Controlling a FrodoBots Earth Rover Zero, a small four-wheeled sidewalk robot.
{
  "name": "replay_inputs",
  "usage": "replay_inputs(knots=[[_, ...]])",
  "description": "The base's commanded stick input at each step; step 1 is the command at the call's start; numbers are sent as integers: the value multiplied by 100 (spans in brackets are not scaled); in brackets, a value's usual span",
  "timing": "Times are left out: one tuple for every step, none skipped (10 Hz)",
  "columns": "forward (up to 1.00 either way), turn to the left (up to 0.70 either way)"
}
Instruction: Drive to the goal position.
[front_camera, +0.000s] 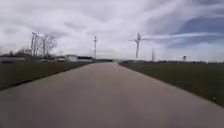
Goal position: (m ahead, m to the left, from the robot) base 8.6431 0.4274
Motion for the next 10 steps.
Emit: replay_inputs(knots=[[100,0],[100,0],[100,0],[100,0],[100,0],[100,0],[100,0],[100,0],[100,0],[100,0]])
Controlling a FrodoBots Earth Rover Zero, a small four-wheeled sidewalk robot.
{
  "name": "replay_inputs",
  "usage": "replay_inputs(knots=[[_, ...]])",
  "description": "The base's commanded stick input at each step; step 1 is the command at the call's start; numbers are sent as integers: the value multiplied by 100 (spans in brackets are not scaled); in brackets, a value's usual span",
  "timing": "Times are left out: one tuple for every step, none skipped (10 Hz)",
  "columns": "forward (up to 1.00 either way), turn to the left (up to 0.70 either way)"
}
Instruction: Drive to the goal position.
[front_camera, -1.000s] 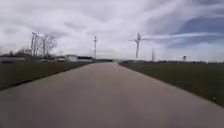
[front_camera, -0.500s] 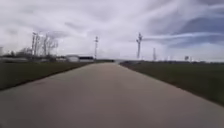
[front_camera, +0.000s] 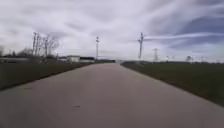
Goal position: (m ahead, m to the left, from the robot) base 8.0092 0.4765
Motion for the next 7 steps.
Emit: replay_inputs(knots=[[100,0],[100,0],[100,0],[100,0],[100,0],[100,0],[100,0]])
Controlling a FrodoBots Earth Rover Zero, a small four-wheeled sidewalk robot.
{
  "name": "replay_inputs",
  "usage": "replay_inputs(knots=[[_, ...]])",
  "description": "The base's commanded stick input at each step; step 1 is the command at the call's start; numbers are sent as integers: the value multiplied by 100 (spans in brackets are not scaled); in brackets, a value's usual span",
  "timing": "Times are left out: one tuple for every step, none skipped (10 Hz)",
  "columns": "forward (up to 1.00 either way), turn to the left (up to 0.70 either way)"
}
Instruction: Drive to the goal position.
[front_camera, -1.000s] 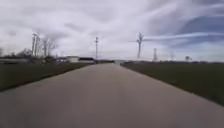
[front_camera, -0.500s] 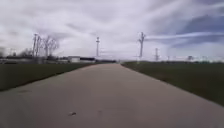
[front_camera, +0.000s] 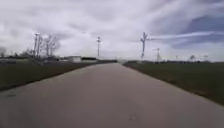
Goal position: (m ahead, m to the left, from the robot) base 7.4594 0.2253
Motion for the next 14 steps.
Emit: replay_inputs(knots=[[100,0],[100,0],[100,0],[100,0],[100,0],[100,0],[100,0],[100,0],[100,0],[100,0],[100,0],[100,0],[100,0],[100,0]])
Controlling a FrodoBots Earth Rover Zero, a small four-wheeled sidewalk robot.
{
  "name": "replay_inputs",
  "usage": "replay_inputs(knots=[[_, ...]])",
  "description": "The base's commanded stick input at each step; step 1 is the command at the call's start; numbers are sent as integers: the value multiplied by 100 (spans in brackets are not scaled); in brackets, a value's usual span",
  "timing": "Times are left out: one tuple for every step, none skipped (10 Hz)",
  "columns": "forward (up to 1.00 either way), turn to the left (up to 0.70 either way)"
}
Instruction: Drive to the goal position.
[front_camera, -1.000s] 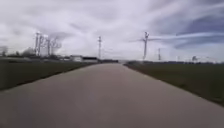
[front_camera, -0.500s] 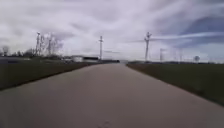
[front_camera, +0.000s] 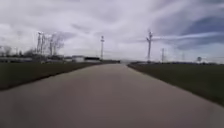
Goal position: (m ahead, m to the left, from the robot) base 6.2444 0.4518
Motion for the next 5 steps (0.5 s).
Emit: replay_inputs(knots=[[100,-2],[100,-19],[100,-36],[100,-21],[100,0]])
